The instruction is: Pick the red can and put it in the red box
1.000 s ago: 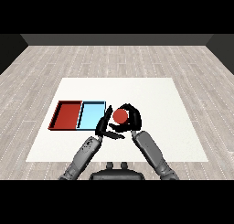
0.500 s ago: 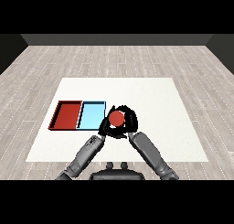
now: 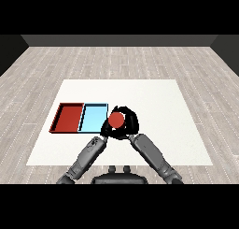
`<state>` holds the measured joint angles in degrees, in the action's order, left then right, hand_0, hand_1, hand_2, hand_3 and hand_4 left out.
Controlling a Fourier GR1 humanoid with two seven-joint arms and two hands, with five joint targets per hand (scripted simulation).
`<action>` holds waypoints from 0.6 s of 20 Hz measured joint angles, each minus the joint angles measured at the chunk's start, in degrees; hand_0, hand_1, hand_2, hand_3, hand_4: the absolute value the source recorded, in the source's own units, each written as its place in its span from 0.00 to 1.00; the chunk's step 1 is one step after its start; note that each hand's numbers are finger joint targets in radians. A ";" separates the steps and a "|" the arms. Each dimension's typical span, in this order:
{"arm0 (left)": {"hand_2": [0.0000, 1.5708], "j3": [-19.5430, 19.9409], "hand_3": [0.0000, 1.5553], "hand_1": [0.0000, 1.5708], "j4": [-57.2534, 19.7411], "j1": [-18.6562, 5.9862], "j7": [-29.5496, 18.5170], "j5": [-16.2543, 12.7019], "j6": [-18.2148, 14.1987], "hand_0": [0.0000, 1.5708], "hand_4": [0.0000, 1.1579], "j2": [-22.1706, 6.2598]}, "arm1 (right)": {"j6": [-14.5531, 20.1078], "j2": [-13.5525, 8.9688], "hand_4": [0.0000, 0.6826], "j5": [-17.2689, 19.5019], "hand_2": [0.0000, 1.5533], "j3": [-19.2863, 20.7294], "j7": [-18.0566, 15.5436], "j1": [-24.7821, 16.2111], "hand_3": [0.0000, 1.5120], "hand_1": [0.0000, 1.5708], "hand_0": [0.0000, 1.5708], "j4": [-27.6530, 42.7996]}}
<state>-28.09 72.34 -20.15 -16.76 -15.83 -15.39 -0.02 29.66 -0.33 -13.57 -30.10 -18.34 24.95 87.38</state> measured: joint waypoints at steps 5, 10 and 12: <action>1.00 -3.23 0.96 1.00 0.74 0.41 -0.71 -3.51 -9.99 1.00 0.97 -0.39 | 1.91 -0.06 0.95 -1.15 0.94 -2.06 -2.24 0.58 0.92 0.96 0.96 -1.68; 0.99 -3.77 0.95 1.00 -1.33 -1.28 -0.61 -4.91 -14.25 1.00 0.97 -0.37 | 1.54 -0.50 0.95 -1.95 0.93 -2.06 -1.99 1.35 0.92 0.95 0.95 -1.97; 0.99 -3.70 0.95 1.00 -1.13 -0.85 0.33 -3.80 -15.00 1.00 0.97 -0.17 | -0.09 -0.27 0.94 -1.63 0.93 -1.21 -2.57 0.00 0.92 0.94 0.94 -1.49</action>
<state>-31.79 71.21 -21.00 -16.43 -19.63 -30.39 -0.19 29.57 -0.60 -15.20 -31.31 -20.91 24.95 85.89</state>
